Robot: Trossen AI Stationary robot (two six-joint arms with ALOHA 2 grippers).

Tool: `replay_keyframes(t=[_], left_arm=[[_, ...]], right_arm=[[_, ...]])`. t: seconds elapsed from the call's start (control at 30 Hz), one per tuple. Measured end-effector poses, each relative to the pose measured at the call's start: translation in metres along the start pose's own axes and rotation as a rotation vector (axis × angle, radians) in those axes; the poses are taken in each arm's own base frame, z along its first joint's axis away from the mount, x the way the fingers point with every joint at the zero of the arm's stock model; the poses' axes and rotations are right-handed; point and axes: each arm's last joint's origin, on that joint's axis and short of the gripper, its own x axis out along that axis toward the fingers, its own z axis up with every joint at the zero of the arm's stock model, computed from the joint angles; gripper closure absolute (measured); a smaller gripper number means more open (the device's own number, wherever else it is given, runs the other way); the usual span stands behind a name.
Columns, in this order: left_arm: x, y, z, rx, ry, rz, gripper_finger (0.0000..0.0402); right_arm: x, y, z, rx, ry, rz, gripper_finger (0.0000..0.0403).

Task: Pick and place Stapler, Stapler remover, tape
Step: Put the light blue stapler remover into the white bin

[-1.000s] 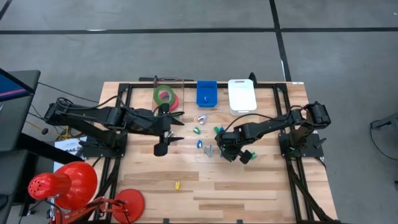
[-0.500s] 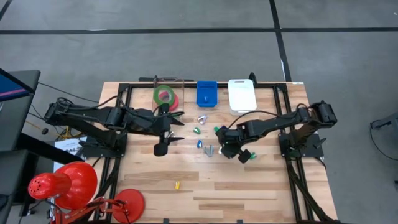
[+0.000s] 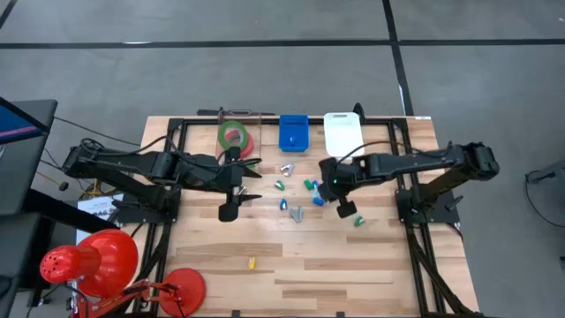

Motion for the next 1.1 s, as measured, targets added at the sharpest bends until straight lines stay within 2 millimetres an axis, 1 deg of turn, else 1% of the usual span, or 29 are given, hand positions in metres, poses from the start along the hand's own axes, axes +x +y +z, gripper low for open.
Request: replay_keyframes(t=[0.17, 0.33, 0.47, 0.73, 0.93, 1.1], left_arm=[[0.000, 0.000, 0.000, 0.000, -0.001, 0.000, 0.0156], [0.000, 0.000, 0.000, 0.009, -0.001, 0.000, 0.0156], [0.000, 0.000, 0.000, 0.009, -0.002, 0.000, 0.0156], [0.000, 0.000, 0.001, 0.007, -0.010, 0.000, 0.0156], [0.000, 0.000, 0.002, 0.006, -0.017, 0.000, 0.0156], [0.000, 0.000, 0.002, 0.003, -0.021, 0.000, 0.0156]], right_arm=[[-0.015, -0.022, -0.012, 0.106, -0.024, -0.062, 0.0403], [-0.025, -0.047, -0.029, 0.205, -0.024, -0.127, 0.0403], [-0.028, -0.068, -0.046, 0.297, 0.001, -0.177, 0.0403], [-0.034, -0.105, -0.088, 0.481, 0.132, -0.314, 0.0403], [-0.041, -0.123, -0.115, 0.591, 0.171, -0.367, 0.0403], [-0.045, -0.130, -0.126, 0.628, 0.181, -0.381, 0.0403]])
